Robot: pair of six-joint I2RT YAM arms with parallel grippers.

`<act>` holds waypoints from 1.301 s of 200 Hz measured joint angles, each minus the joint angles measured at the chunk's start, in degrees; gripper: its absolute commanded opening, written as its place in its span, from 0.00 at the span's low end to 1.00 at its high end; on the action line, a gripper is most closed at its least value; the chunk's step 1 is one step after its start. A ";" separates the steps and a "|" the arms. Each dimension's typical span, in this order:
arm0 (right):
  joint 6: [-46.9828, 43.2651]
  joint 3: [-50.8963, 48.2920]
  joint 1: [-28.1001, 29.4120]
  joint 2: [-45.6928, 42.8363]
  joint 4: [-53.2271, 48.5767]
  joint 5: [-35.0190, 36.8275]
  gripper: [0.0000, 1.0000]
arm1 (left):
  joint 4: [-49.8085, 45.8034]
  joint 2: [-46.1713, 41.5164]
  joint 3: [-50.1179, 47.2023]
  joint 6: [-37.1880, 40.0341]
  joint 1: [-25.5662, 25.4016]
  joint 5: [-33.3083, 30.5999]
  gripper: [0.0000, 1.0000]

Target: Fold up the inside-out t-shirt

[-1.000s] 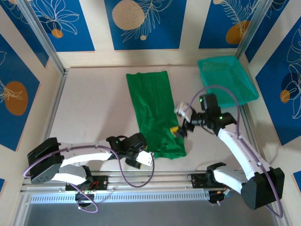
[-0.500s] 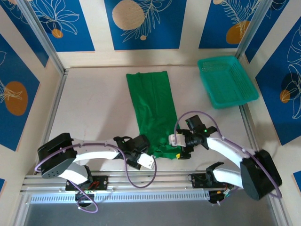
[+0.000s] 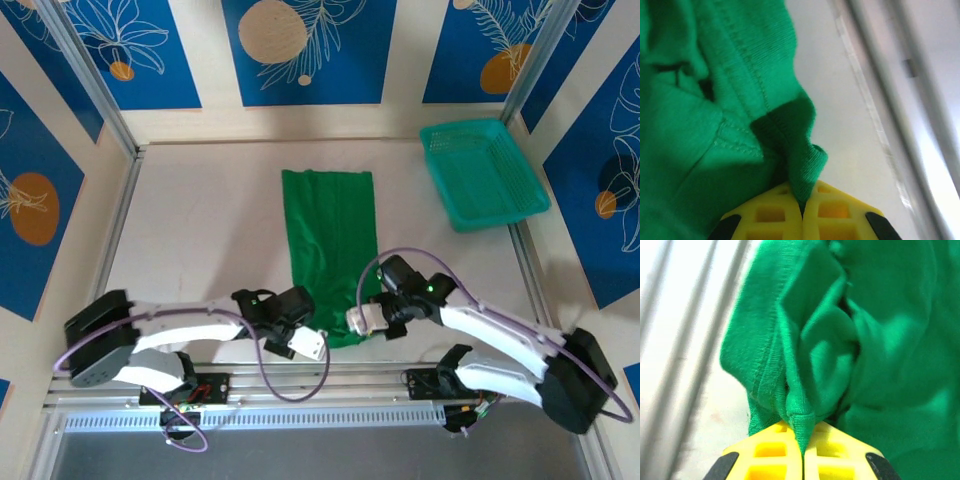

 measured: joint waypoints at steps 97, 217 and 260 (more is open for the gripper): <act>11.63 20.41 -16.52 -1.09 -25.99 -12.28 0.00 | -29.38 -6.69 27.63 3.67 10.34 9.05 0.00; 21.86 39.30 -43.58 36.06 -8.20 -22.82 0.31 | -25.33 46.58 73.46 12.24 37.05 25.18 0.57; 49.11 49.83 -45.22 56.65 9.81 -7.74 0.81 | -12.39 58.99 76.56 -5.95 42.49 18.93 0.55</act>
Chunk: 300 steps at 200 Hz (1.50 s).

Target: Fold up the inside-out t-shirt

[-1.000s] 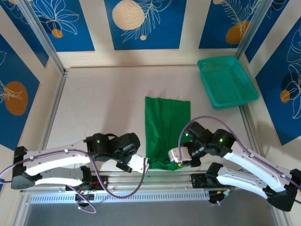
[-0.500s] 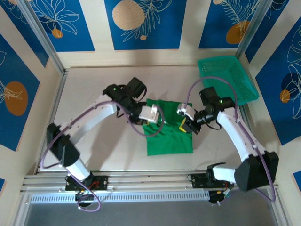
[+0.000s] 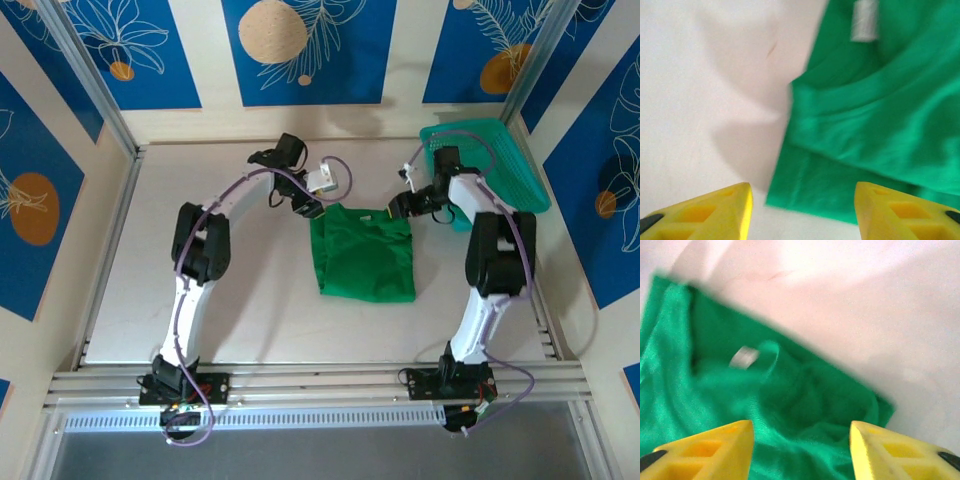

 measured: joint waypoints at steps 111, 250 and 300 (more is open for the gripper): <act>20.13 -18.60 0.79 -20.59 4.48 7.54 0.82 | 12.17 -14.62 -25.64 -62.05 -5.25 1.92 0.56; 20.31 -7.48 -2.10 -1.66 6.82 2.51 0.55 | 11.87 1.66 -7.30 -68.54 -5.25 -2.54 0.55; 19.39 -6.36 -2.05 0.28 6.80 -3.17 0.09 | 15.02 2.93 -7.15 -64.81 -5.11 -0.90 0.06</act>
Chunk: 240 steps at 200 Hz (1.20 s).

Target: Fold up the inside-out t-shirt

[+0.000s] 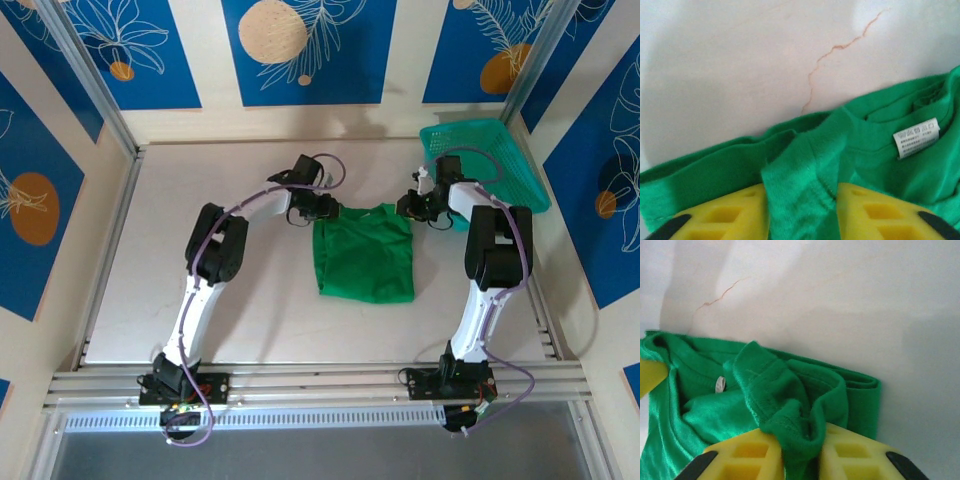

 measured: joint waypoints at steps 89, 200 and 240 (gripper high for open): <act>-1.42 0.48 -0.07 -4.70 -1.49 -8.20 0.05 | 9.55 -10.36 -13.57 4.79 1.79 3.69 0.23; -2.10 0.46 -0.20 -0.83 -1.27 -8.96 0.38 | 3.96 -2.97 -5.40 5.03 2.49 -2.10 0.49; -1.68 0.48 -0.33 0.04 -1.27 -7.41 0.38 | 3.45 -2.71 -4.59 4.68 2.54 -3.39 0.42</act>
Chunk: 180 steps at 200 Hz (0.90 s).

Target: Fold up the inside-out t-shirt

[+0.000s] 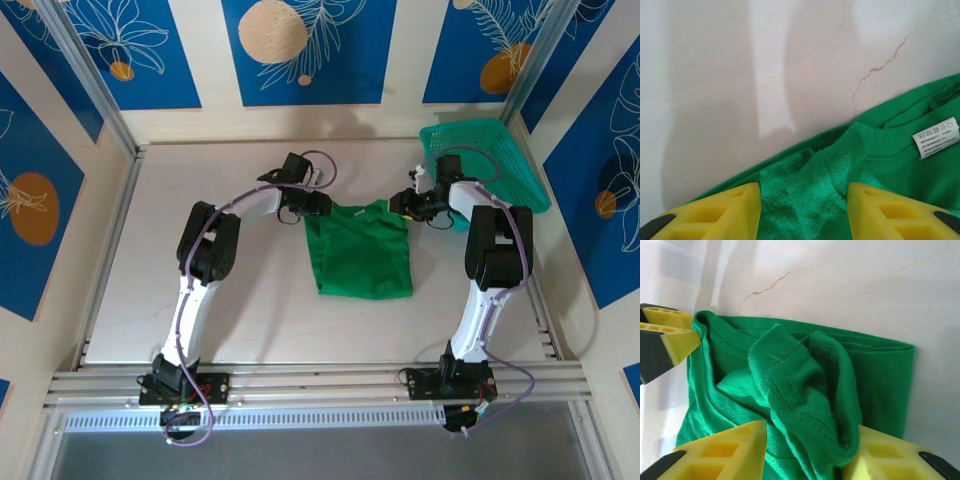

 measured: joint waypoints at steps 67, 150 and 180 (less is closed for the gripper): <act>0.44 0.20 -0.59 1.49 0.33 0.98 0.06 | 4.63 0.52 -1.18 1.51 0.00 5.09 0.00; 0.39 -0.26 -0.85 -0.39 0.22 0.00 0.05 | 10.43 -5.01 -7.23 3.63 0.07 6.21 0.39; 0.37 -0.26 -0.85 -1.01 0.33 -0.66 0.05 | 9.11 -4.85 -4.72 3.69 0.07 6.14 0.40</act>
